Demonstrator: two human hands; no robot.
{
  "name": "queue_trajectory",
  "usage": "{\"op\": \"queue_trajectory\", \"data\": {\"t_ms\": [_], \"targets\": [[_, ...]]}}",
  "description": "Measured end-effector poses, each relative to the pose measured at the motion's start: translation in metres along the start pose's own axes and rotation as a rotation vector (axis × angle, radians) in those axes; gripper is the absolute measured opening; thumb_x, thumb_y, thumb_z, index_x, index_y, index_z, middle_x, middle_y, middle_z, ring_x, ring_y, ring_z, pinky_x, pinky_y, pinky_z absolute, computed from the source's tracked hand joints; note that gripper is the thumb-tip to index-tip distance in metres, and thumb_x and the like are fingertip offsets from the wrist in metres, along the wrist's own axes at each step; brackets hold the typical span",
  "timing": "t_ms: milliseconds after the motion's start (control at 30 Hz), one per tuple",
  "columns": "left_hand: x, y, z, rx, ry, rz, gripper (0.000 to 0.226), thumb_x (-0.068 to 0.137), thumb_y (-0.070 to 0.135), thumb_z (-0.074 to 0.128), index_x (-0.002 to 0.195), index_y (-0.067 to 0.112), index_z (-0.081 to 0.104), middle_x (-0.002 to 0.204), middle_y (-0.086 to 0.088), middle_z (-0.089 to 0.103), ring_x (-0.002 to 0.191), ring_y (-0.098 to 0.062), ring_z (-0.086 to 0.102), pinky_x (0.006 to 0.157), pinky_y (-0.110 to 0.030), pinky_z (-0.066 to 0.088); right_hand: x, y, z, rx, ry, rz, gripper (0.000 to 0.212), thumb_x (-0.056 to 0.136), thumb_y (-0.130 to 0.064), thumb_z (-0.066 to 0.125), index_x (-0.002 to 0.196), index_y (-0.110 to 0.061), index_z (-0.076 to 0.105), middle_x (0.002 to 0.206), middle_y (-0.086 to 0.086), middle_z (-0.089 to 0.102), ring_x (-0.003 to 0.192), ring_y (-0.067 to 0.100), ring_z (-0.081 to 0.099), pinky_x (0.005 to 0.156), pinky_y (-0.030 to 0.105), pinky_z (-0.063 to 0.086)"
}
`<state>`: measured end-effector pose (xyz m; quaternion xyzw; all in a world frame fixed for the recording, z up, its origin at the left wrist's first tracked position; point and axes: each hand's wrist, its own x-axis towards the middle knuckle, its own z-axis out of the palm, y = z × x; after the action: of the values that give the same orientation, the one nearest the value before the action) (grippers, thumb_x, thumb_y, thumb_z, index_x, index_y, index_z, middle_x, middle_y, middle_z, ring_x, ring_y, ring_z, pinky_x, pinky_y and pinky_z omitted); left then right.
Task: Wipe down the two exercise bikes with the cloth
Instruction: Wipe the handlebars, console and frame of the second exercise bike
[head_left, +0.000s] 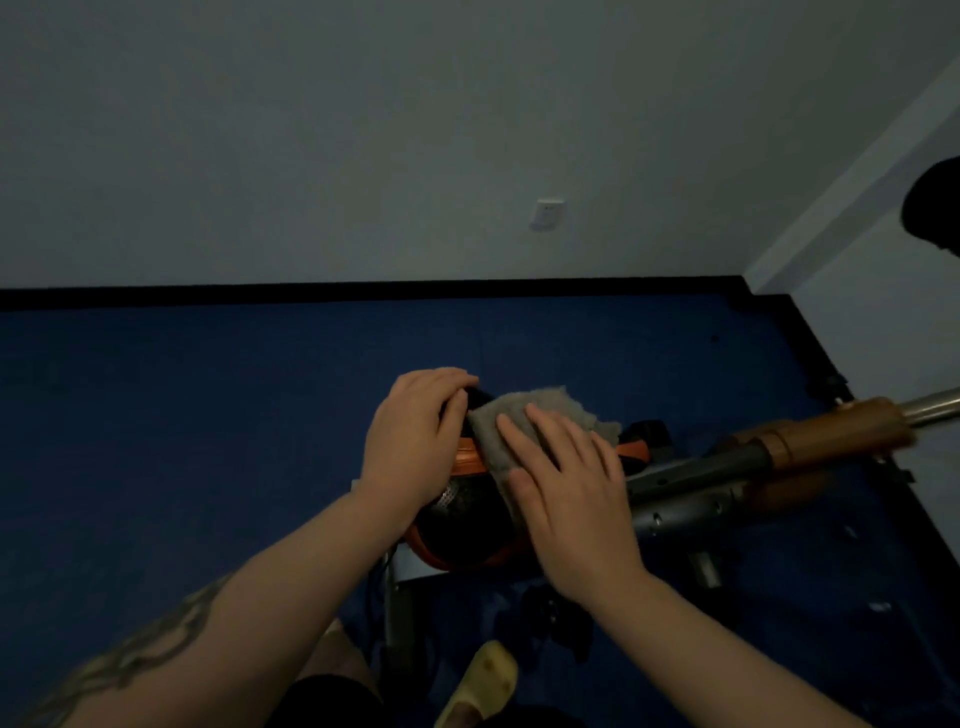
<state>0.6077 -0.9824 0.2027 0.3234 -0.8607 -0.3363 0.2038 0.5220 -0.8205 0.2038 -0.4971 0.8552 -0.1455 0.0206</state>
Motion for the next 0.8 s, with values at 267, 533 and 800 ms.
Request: {"op": "queue_trajectory", "data": {"t_ms": [267, 533, 800], "targets": [[0.012, 0.003, -0.004, 0.273, -0.097, 0.120, 0.023, 0.098, 0.025, 0.042, 0.110, 0.021, 0.060, 0.108, 0.004, 0.059, 0.102, -0.017, 0.047, 0.080, -0.032, 0.042, 0.064, 0.005, 0.003, -0.125, -0.060, 0.422, 0.051, 0.099, -0.049, 0.024, 0.090, -0.027, 0.070, 0.093, -0.004, 0.071, 0.095, 0.020, 0.062, 0.109, 0.041, 0.025], [0.035, -0.006, -0.005, 0.347, -0.310, 0.329, 0.029, 0.101, 0.029, 0.033, 0.119, 0.022, 0.054, 0.114, 0.003, 0.057, 0.103, -0.017, 0.049, 0.084, -0.031, 0.035, 0.054, 0.011, -0.003, -0.113, 0.007, 0.438, 0.049, 0.099, -0.043, 0.031, 0.073, -0.021, 0.065, 0.073, 0.000, 0.062, 0.077, 0.021, 0.057, 0.079, 0.038, 0.040], [0.042, -0.015, -0.004, 0.226, -0.411, 0.419, 0.035, 0.101, 0.026, 0.032, 0.122, 0.022, 0.060, 0.115, 0.005, 0.065, 0.104, -0.015, 0.056, 0.084, -0.030, 0.040, 0.050, -0.029, 0.026, 0.010, 0.310, 0.933, 0.040, 0.104, -0.029, 0.030, 0.132, -0.019, 0.056, 0.144, 0.005, 0.045, 0.140, 0.022, 0.027, 0.116, 0.044, 0.020]]}}
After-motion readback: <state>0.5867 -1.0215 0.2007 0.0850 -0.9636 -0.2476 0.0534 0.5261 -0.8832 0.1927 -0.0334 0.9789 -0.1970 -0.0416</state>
